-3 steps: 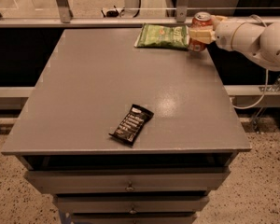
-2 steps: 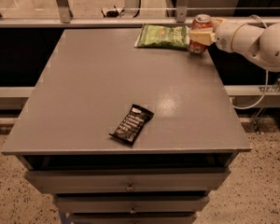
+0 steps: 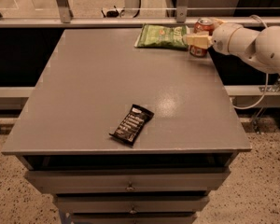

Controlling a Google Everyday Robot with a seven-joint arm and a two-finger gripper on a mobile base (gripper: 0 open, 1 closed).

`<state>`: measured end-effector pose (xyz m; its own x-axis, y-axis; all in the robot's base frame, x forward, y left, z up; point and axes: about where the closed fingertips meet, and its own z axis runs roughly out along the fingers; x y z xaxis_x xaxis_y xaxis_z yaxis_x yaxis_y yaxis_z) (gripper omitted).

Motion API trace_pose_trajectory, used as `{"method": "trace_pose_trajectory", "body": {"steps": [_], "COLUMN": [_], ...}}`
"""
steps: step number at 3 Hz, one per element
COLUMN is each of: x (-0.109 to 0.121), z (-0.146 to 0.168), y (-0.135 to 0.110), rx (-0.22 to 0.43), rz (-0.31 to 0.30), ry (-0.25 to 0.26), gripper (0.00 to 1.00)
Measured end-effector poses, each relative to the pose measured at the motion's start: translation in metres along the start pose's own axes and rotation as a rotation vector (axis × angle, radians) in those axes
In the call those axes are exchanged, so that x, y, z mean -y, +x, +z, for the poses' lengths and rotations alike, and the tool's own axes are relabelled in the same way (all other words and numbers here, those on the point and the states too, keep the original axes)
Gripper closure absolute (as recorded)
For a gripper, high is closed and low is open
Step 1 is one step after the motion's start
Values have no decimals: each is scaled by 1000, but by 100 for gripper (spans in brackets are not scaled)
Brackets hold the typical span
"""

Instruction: Move coke can near green jalapeno chip bag

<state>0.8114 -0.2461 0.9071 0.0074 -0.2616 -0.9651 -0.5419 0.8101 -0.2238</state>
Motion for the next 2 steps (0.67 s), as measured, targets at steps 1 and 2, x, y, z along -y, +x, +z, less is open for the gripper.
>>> {"method": "trace_pose_trajectory", "body": {"steps": [1, 2], "x": [0, 10], "z": [0, -24], "y": [0, -6], "rx": [0, -1], "rz": [1, -11], "ry": [0, -5], "gripper": [0, 0]}}
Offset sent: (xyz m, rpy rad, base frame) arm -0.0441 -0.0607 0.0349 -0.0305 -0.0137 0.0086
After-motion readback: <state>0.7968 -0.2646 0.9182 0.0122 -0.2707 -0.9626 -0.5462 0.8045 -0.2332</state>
